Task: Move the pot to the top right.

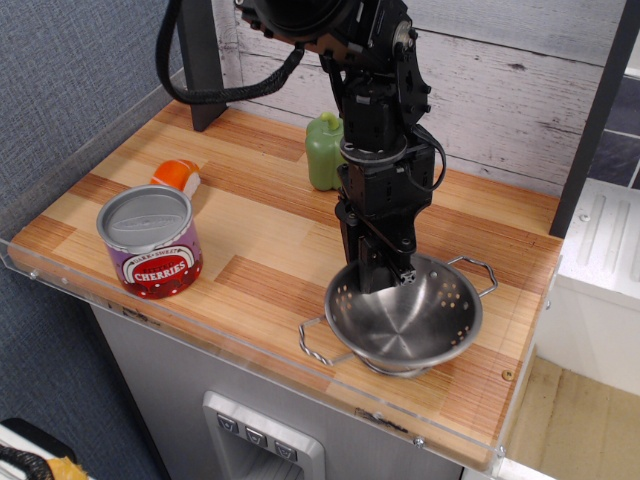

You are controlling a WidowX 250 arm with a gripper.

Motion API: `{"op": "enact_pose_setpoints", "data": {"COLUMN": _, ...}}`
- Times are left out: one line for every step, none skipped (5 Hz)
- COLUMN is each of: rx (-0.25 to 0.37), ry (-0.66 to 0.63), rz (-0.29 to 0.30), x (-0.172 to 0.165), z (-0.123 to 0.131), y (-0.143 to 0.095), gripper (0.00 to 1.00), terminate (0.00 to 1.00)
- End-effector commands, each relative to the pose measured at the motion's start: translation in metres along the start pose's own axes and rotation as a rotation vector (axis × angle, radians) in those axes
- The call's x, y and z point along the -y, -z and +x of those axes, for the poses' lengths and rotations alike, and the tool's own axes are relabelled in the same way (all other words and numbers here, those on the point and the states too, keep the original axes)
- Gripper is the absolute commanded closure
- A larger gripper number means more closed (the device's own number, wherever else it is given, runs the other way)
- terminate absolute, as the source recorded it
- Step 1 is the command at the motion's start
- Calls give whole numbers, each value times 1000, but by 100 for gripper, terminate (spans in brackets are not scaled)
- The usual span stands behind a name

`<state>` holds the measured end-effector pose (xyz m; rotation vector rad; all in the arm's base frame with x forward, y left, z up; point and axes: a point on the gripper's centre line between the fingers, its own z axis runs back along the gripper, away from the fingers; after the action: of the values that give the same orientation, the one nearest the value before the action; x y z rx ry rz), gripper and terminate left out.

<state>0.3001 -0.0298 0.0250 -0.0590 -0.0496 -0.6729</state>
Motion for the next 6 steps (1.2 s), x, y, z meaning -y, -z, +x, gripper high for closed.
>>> {"op": "enact_pose_setpoints", "data": {"rx": 40, "ry": -111, "rz": -24, "x": -14, "z": -3, "y": -16, "gripper": 100, "terminate": 0}}
{"op": "enact_pose_setpoints", "data": {"rx": 48, "ry": -158, "rz": -31, "x": -11, "z": -5, "y": -23, "gripper": 100, "terminate": 0}}
{"op": "enact_pose_setpoints", "data": {"rx": 88, "ry": -229, "rz": -67, "x": -9, "z": -5, "y": -29, "gripper": 100, "terminate": 0}}
{"op": "enact_pose_setpoints", "data": {"rx": 130, "ry": -291, "rz": -95, "x": -11, "z": -6, "y": -33, "gripper": 100, "terminate": 0}}
{"op": "enact_pose_setpoints", "data": {"rx": 245, "ry": -451, "rz": -101, "x": -17, "z": -8, "y": -41, "gripper": 100, "terminate": 0}}
{"op": "enact_pose_setpoints", "data": {"rx": 321, "ry": -608, "rz": -56, "x": -21, "z": -7, "y": -44, "gripper": 100, "terminate": 0}}
